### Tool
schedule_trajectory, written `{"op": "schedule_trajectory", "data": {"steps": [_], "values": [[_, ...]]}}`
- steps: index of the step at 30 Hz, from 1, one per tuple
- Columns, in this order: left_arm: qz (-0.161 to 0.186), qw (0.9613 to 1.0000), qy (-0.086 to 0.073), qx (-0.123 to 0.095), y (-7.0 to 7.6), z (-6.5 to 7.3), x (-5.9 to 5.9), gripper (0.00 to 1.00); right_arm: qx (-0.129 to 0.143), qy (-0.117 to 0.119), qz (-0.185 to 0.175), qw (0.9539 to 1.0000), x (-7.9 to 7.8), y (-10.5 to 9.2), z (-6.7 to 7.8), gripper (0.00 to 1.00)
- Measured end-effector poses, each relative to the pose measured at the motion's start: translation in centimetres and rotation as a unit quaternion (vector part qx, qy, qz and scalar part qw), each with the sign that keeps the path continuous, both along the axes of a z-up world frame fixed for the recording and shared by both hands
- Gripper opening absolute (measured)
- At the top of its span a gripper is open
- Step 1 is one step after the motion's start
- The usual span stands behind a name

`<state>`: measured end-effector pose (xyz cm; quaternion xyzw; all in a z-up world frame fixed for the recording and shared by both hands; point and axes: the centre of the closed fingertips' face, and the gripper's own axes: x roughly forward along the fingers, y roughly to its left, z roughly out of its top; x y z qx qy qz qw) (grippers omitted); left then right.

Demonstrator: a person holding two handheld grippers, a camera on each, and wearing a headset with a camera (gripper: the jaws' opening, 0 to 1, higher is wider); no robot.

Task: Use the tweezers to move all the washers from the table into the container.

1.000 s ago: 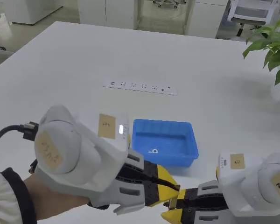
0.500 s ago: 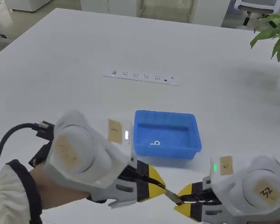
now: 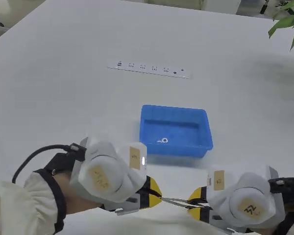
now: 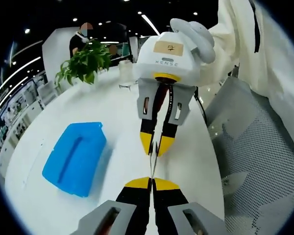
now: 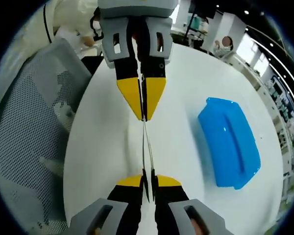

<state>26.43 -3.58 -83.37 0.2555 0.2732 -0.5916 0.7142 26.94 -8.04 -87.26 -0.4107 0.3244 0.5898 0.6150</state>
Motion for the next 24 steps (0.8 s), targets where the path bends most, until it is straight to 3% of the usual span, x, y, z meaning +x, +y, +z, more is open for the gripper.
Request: {"op": "schedule_trajectory", "data": {"steps": [5, 6, 8, 10, 14, 15, 18, 21, 23, 24], "values": [[-0.005, 0.9996, 0.002, 0.029, 0.2, -2.4, -0.2, 0.0, -0.011, 0.006, 0.004, 0.9999, -0.2, -0.2, -1.1, 0.06], [-0.004, 0.9992, 0.011, 0.037, 0.3, -3.0, -0.2, 0.0, -0.013, 0.009, 0.007, 0.9998, -0.4, -0.2, -1.3, 0.05], [-0.003, 0.999, 0.006, 0.043, 0.6, -3.5, -0.1, 0.0, -0.005, 0.014, -0.002, 0.9999, -0.1, 0.0, -1.0, 0.06], [-0.005, 0.9983, 0.014, 0.056, 0.8, -4.0, -0.2, 0.0, -0.001, 0.023, -0.009, 0.9997, -0.1, 0.0, -1.0, 0.07], [-0.015, 0.9968, 0.016, 0.077, 1.1, -4.8, -0.3, 0.0, 0.005, 0.026, -0.025, 0.9993, -0.1, -0.1, -1.0, 0.08], [-0.014, 0.9972, 0.018, 0.071, 1.0, -4.7, -0.3, 0.0, 0.009, 0.033, -0.035, 0.9988, -0.1, -0.1, -0.9, 0.1], [-0.006, 0.997, 0.029, 0.071, 1.1, -4.5, -0.4, 0.0, 0.036, 0.077, -0.095, 0.9918, -0.8, 0.1, -0.8, 0.2], [0.008, 0.9967, 0.035, 0.072, 1.1, -4.5, -0.4, 0.0, 0.072, 0.079, -0.135, 0.9851, -0.9, 0.2, 0.1, 0.22], [0.022, 0.9965, 0.041, 0.069, 1.2, -4.4, -0.4, 0.06, 0.086, 0.083, -0.163, 0.9793, -1.0, 0.0, 0.8, 0.24], [0.037, 0.9955, 0.057, 0.067, 1.3, -4.4, -0.6, 0.1, 0.1, 0.079, -0.18, 0.9753, -1.1, 0.0, 1.4, 0.26]]}}
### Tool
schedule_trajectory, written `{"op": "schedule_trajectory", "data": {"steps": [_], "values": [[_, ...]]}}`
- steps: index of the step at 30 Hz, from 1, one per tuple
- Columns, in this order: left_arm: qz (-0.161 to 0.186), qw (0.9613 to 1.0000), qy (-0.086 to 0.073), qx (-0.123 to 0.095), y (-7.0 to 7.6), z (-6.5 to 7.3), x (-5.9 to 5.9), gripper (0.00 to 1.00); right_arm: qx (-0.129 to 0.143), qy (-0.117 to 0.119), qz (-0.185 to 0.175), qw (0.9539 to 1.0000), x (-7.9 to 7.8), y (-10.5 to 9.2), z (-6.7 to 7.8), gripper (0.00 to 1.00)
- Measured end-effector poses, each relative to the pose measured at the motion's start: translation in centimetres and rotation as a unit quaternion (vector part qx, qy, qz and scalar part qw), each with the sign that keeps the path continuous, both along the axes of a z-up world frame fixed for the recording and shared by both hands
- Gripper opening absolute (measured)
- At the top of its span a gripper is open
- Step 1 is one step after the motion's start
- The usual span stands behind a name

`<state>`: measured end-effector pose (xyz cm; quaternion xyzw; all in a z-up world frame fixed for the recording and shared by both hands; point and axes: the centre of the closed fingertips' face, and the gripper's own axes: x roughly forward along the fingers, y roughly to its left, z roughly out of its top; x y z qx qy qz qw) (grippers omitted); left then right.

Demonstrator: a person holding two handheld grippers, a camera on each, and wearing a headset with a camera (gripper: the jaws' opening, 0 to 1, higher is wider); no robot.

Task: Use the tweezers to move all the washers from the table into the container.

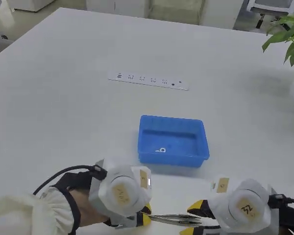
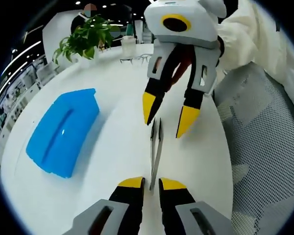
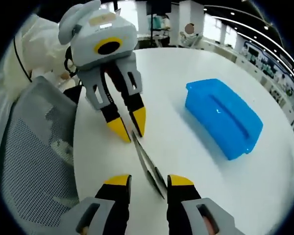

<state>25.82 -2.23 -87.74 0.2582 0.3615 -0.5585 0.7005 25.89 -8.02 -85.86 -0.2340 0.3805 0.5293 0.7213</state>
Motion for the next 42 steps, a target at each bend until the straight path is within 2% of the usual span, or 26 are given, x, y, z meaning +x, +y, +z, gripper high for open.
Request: {"op": "schedule_trajectory", "data": {"steps": [1, 2, 4, 5, 7, 8, 10, 13, 15, 17, 18, 20, 21, 22, 23, 25, 26, 29, 33, 36, 37, 39, 41, 42], "values": [[0.02, 0.9998, 0.004, 0.002, 0.2, 0.0, 0.1, 0.11, 0.005, -0.002, -0.013, 0.9999, -0.1, -0.2, 0.4, 0.28], [0.026, 0.9997, 0.003, 0.001, 0.4, 0.1, 0.2, 0.12, 0.012, -0.007, -0.033, 0.9994, -0.2, -0.3, 1.1, 0.3], [0.062, 0.9979, 0.014, -0.011, 0.6, 0.6, 0.1, 0.17, 0.015, -0.015, -0.059, 0.998, -0.3, -0.8, 1.6, 0.34], [0.095, 0.9951, 0.024, -0.018, 0.8, 1.0, 0.0, 0.2, 0.013, -0.019, -0.071, 0.9972, -0.4, -1.2, 1.7, 0.36], [0.121, 0.9918, 0.026, -0.03, 1.1, 1.7, 0.0, 0.28, 0.025, -0.018, -0.105, 0.994, -0.7, -1.7, 2.1, 0.4], [0.146, 0.988, 0.031, -0.04, 1.4, 2.3, -0.2, 0.3, 0.034, -0.014, -0.121, 0.9919, -0.9, -1.9, 2.3, 0.42], [0.17, 0.9827, 0.023, -0.069, 1.6, 3.8, -0.4, 0.31, 0.041, -0.015, -0.143, 0.9888, -1.1, -2.4, 3.0, 0.44], [0.208, 0.974, 0.02, -0.088, 2.5, 5.2, -0.6, 0.35, 0.058, -0.026, -0.173, 0.9828, -1.0, -3.0, 4.3, 0.47], [0.24, 0.9656, 0.008, -0.099, 3.4, 6.4, -0.9, 0.42, 0.082, -0.03, -0.197, 0.9765, -0.9, -3.2, 5.6, 0.49], [0.26, 0.9597, -0.001, -0.106, 4.0, 7.2, -1.2, 0.54, 0.096, -0.039, -0.21, 0.9722, -0.9, -3.4, 6.6, 0.52], [0.272, 0.9553, -0.011, -0.116, 4.3, 8.0, -1.3, 0.58, 0.104, -0.046, -0.219, 0.9691, -0.8, -3.6, 7.2, 0.55], [0.289, 0.9477, -0.015, -0.134, 4.8, 9.1, -1.7, 0.6, 0.111, -0.055, -0.23, 0.9654, -0.8, -3.9, 8.0, 0.62], [0.299, 0.9434, -0.021, -0.142, 5.1, 9.6, -1.7, 0.61, 0.113, -0.061, -0.234, 0.9638, -0.8, -4.0, 8.3, 0.64], [0.314, 0.9383, -0.026, -0.142, 5.6, 10.0, -1.9, 0.64, 0.114, -0.069, -0.238, 0.9621, -0.8, -4.2, 8.7, 0.67], [0.316, 0.9376, -0.03, -0.141, 5.9, 10.2, -2.1, 0.69, 0.116, -0.075, -0.239, 0.9611, -0.9, -4.3, 9.0, 0.69], [0.333, 0.9317, -0.049, -0.136, 6.6, 10.7, -2.3, 0.73, 0.118, -0.08, -0.243, 0.9594, -1.1, -4.6, 9.4, 0.71], [0.343, 0.9275, -0.057, -0.137, 6.9, 11.0, -2.5, 0.76, 0.121, -0.083, -0.246, 0.9583, -1.2, -4.7, 9.5, 0.72], [0.354, 0.9227, -0.058, -0.141, 7.1, 11.4, -3.2, 0.81, 0.125, -0.093, -0.258, 0.9536, -1.5, -5.4, 9.9, 0.77], [0.372, 0.9157, -0.078, -0.13, 7.5, 11.4, -3.9, 0.89, 0.128, -0.1, -0.275, 0.9476, -1.9, -6.3, 10.2, 0.85], [0.379, 0.9129, -0.085, -0.126, 7.7, 11.3, -4.3, 0.95, 0.128, -0.107, -0.29, 0.9423, -2.0, -7.1, 10.3, 0.92], [0.386, 0.9091, -0.093, -0.125, 7.9, 11.4, -4.3, 0.97, 0.128, -0.108, -0.292, 0.9415, -2.0, -7.2, 10.3, 0.95], [0.394, 0.9057, -0.097, -0.124, 8.1, 11.5, -4.4, 0.99, 0.126, -0.113, -0.298, 0.9394, -1.9, -7.5, 10.4, 0.99], [0.406, 0.8988, -0.106, -0.126, 8.6, 11.7, -4.3, 0.99, 0.123, -0.116, -0.297, 0.9399, -2.0, -7.6, 10.4, 0.99], [0.41, 0.897, -0.106, -0.128, 8.7, 11.8, -4.3, 0.99, 0.122, -0.115, -0.297, 0.9399, -2.1, -7.6, 10.4, 0.99]]}}
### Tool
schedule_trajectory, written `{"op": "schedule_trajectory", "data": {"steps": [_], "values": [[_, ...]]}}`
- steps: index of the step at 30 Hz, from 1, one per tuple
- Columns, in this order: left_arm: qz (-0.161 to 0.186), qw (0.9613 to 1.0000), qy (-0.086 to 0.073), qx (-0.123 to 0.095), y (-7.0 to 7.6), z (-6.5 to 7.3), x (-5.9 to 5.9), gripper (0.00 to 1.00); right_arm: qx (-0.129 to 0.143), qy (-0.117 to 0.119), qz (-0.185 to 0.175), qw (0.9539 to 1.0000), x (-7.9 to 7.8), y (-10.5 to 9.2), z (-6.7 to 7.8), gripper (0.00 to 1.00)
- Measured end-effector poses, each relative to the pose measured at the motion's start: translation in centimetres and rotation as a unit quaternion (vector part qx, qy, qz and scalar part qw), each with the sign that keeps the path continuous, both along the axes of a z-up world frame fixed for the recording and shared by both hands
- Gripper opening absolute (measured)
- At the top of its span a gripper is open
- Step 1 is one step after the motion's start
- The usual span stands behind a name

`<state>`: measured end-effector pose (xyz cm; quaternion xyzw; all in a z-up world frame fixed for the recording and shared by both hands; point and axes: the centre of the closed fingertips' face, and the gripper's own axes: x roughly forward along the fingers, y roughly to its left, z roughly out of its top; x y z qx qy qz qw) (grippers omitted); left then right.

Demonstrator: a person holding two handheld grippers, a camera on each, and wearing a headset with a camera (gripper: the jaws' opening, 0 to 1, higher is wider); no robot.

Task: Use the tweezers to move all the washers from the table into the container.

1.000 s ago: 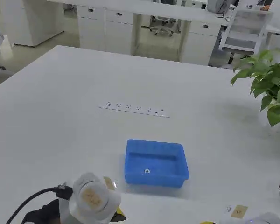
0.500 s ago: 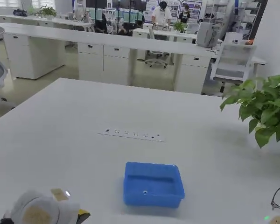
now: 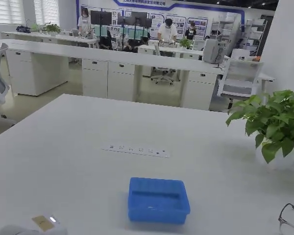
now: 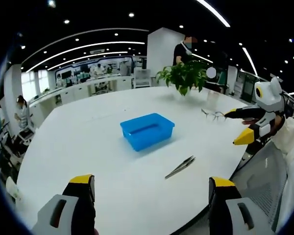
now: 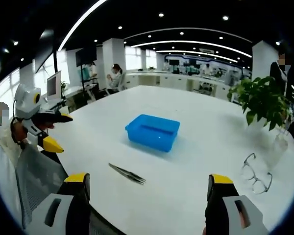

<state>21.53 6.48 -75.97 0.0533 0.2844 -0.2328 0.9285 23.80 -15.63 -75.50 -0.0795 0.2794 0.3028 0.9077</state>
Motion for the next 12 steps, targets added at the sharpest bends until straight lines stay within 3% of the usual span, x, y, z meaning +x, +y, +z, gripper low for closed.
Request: {"op": "schedule_trajectory", "data": {"steps": [12], "values": [[0.013, 0.9999, 0.002, 0.003, 0.38, -0.32, -0.07, 0.99, -0.002, 0.006, 0.0, 1.0, -0.25, 0.02, -0.38, 0.99]]}}
